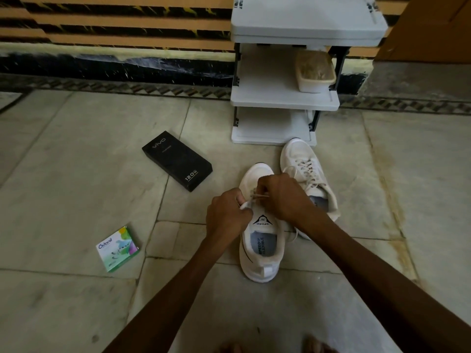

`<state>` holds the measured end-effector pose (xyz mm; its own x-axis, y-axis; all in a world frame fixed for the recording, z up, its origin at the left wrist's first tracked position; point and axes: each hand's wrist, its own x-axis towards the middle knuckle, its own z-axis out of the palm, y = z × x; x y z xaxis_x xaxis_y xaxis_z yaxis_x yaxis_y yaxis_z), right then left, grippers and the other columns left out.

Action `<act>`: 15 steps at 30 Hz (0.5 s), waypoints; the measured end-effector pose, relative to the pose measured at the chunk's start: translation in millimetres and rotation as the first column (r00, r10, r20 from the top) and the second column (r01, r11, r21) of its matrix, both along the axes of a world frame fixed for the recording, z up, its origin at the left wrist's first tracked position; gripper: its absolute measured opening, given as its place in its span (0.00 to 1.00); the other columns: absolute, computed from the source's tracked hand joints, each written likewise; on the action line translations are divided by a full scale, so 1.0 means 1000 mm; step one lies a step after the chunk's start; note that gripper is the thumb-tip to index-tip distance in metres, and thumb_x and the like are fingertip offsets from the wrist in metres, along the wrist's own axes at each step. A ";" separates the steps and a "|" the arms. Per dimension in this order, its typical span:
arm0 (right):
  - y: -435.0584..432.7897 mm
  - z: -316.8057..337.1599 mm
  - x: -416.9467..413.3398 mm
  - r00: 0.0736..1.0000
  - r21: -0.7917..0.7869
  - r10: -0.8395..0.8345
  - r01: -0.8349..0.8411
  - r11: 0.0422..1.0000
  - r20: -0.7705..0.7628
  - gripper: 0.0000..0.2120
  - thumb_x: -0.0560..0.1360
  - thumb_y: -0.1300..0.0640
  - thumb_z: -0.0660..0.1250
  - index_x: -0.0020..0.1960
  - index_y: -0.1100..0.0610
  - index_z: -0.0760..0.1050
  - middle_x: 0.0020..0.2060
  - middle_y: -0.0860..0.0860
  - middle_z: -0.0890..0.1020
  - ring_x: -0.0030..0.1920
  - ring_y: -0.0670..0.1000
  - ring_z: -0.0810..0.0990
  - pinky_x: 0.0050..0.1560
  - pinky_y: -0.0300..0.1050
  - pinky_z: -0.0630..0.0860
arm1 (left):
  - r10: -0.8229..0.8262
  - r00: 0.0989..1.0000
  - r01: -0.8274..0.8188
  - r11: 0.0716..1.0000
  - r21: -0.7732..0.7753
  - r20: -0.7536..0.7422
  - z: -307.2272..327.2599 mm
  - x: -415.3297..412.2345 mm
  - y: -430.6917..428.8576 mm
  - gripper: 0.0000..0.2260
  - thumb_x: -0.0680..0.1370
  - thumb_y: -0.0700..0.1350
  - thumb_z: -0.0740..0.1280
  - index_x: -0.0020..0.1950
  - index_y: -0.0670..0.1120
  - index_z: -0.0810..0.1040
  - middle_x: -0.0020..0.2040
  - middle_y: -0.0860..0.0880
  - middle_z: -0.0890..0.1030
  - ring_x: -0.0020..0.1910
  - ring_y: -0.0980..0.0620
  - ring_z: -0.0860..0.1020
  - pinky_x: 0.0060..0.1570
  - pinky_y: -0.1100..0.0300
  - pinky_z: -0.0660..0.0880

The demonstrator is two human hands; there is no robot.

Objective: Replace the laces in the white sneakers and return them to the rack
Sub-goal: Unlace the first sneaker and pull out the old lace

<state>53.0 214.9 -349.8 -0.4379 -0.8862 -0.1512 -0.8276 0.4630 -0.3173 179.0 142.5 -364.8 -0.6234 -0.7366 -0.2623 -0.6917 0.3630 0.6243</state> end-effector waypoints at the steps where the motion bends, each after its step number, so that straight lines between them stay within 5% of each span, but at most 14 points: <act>1: 0.000 0.000 0.002 0.999 0.008 -0.003 0.003 1.000 -0.036 0.07 0.72 0.59 0.69 0.50 0.57 0.81 0.45 0.57 0.83 0.48 0.58 0.81 0.47 0.52 0.80 | 0.007 1.000 -0.007 1.000 0.003 -0.002 -0.001 -0.001 0.000 0.10 0.75 0.48 0.71 0.39 0.53 0.70 0.34 0.57 0.74 0.32 0.59 0.72 0.30 0.68 0.62; 6: -0.004 -0.002 0.010 0.984 0.009 0.048 -0.047 0.999 -0.173 0.09 0.72 0.59 0.67 0.50 0.56 0.82 0.47 0.54 0.81 0.48 0.57 0.81 0.44 0.45 0.75 | 0.005 1.000 -0.005 1.000 -0.003 0.026 -0.004 -0.003 0.000 0.11 0.76 0.48 0.70 0.39 0.53 0.70 0.34 0.57 0.74 0.33 0.59 0.72 0.30 0.67 0.64; 8: -0.002 0.000 0.002 0.993 -0.221 -0.080 0.097 0.970 0.086 0.08 0.68 0.60 0.67 0.43 0.57 0.84 0.40 0.54 0.83 0.40 0.54 0.82 0.38 0.43 0.76 | -0.009 1.000 0.010 0.999 -0.034 0.027 -0.003 -0.001 0.001 0.09 0.76 0.47 0.70 0.40 0.52 0.71 0.35 0.56 0.74 0.32 0.59 0.72 0.30 0.67 0.63; 10: 0.002 0.010 -0.011 0.887 -0.425 -0.194 0.380 0.821 0.418 0.05 0.70 0.61 0.69 0.39 0.58 0.83 0.34 0.52 0.82 0.34 0.46 0.80 0.34 0.38 0.74 | -0.010 1.000 0.011 0.999 -0.049 0.019 -0.001 0.000 0.002 0.08 0.75 0.45 0.70 0.41 0.51 0.72 0.37 0.55 0.75 0.32 0.59 0.72 0.29 0.68 0.62; 11: 0.005 0.017 -0.016 0.763 -0.424 -0.214 0.542 0.725 0.610 0.04 0.73 0.62 0.70 0.40 0.59 0.82 0.33 0.51 0.81 0.33 0.45 0.78 0.33 0.36 0.73 | -0.007 1.000 0.008 0.999 -0.048 0.017 0.001 0.001 0.003 0.07 0.75 0.45 0.70 0.41 0.50 0.72 0.37 0.54 0.76 0.33 0.58 0.72 0.29 0.67 0.62; 13: 0.006 0.030 -0.025 0.358 -0.248 -0.108 0.806 0.538 0.927 0.06 0.75 0.63 0.66 0.41 0.59 0.80 0.33 0.52 0.78 0.34 0.47 0.75 0.35 0.39 0.75 | 0.000 1.000 0.000 0.999 -0.037 0.012 0.000 0.000 0.003 0.08 0.74 0.44 0.71 0.40 0.51 0.72 0.38 0.53 0.77 0.35 0.55 0.75 0.29 0.65 0.63; 15: 0.004 0.042 -0.033 -0.065 -0.008 0.144 0.889 0.458 0.988 0.09 0.77 0.64 0.62 0.40 0.56 0.76 0.35 0.52 0.76 0.37 0.49 0.75 0.43 0.44 0.79 | 0.012 1.000 -0.012 1.000 -0.016 0.001 -0.002 0.000 0.003 0.08 0.72 0.45 0.71 0.38 0.52 0.72 0.39 0.51 0.79 0.37 0.52 0.77 0.31 0.63 0.65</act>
<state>20.0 218.8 -308.0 -0.6911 -0.6011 -0.4014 0.6092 -0.1854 -0.7711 178.8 145.6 -366.5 -0.6141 -0.7482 -0.2510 -0.6967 0.3646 0.6177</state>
